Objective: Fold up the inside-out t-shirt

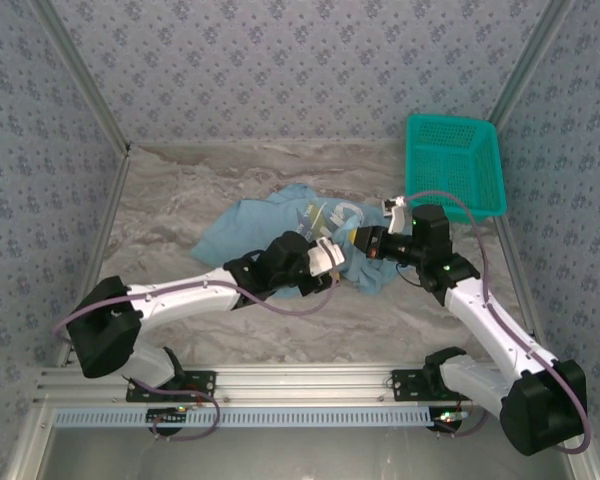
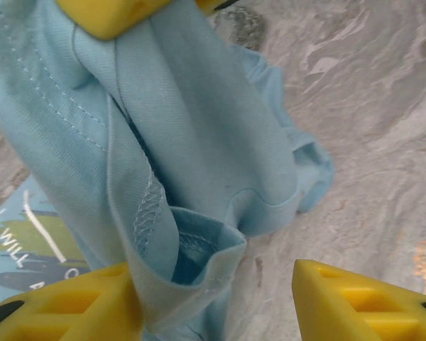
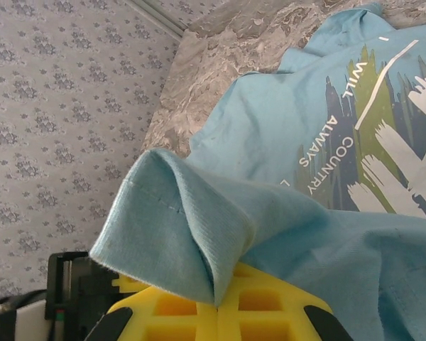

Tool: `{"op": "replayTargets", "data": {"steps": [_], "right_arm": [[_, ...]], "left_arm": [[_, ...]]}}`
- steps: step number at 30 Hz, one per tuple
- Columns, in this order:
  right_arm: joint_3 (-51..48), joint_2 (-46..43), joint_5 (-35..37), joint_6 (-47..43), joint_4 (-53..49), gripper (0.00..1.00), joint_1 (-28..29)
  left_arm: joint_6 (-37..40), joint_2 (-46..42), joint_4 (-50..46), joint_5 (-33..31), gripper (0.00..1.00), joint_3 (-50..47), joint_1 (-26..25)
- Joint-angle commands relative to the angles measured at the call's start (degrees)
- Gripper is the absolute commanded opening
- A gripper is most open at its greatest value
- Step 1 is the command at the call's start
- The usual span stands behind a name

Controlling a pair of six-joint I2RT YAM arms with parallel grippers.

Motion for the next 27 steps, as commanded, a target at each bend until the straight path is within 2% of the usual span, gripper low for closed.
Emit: {"op": "replayTargets", "data": {"steps": [1,6,11,15,20,24,27], "right_arm": [[1.2,0.3,-1.2,2.1,1.6,0.0,-0.5],[0.9,0.7,-1.5,2.2,2.3,0.0,-0.5],[0.3,0.2,-1.3,2.0,1.8,0.0,-0.8],[0.1,0.4,-1.2,1.8,1.8,0.0,-1.2],[-0.1,0.6,-1.3,1.8,1.8,0.0,-1.4],[0.0,0.5,-0.9,1.6,1.4,0.0,-1.6],[0.0,0.5,0.1,1.3,0.3,0.0,-1.9]], "left_arm": [[2.7,0.6,6.9,-9.9,0.57,-1.2,-2.0],[0.8,2.2,9.4,-13.1,0.55,-0.7,-2.5],[1.4,2.8,9.0,-14.4,0.38,-0.1,-2.4],[-0.4,1.1,8.5,-12.2,0.33,-0.7,-1.6],[-1.9,-0.8,8.4,-10.8,0.32,-1.8,0.0],[-2.3,-1.3,7.9,-10.1,0.2,-1.9,0.6],[-2.7,-2.5,7.7,-6.2,0.13,-2.5,0.9]]}}
